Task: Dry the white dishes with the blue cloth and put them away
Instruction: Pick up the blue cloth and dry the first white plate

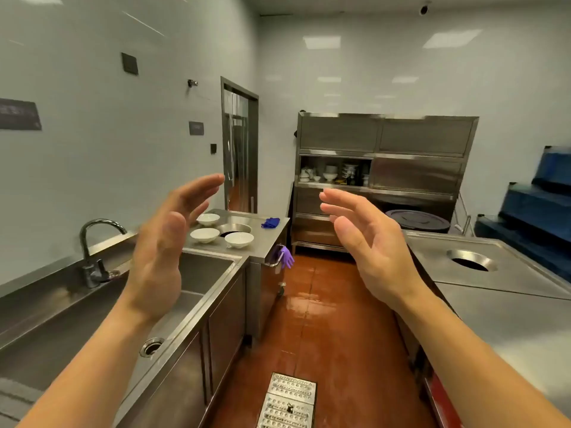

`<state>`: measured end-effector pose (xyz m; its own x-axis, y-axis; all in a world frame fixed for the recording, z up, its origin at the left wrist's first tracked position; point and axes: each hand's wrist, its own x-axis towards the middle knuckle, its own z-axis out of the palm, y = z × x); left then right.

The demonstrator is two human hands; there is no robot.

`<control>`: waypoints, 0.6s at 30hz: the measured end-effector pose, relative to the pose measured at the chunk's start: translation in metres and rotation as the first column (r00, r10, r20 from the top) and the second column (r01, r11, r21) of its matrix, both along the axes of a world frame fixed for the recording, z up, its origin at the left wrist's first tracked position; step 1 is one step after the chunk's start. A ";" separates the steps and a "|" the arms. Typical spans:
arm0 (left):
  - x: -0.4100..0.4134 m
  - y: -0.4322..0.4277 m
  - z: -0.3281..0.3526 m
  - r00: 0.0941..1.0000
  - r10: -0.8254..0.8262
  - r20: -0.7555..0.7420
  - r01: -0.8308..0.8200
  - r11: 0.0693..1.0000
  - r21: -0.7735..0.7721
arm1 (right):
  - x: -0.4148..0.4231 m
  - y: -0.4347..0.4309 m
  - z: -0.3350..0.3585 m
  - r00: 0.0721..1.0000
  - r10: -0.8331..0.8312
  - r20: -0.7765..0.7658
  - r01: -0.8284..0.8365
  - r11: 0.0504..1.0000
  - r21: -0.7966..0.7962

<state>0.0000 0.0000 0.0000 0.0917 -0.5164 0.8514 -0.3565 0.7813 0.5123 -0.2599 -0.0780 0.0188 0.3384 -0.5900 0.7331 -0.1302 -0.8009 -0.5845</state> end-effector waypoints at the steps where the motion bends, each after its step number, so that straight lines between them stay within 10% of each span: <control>1: 0.000 -0.018 0.002 1.000 0.020 -0.006 -0.020 1.000 -0.009 | 0.002 -0.016 0.002 1.000 -0.015 0.005 0.015 1.000 0.001; 18: -0.004 -0.380 -0.014 0.999 -0.015 0.049 0.015 1.000 -0.001 | 0.006 -0.377 -0.016 0.998 0.032 0.058 -0.032 0.999 0.001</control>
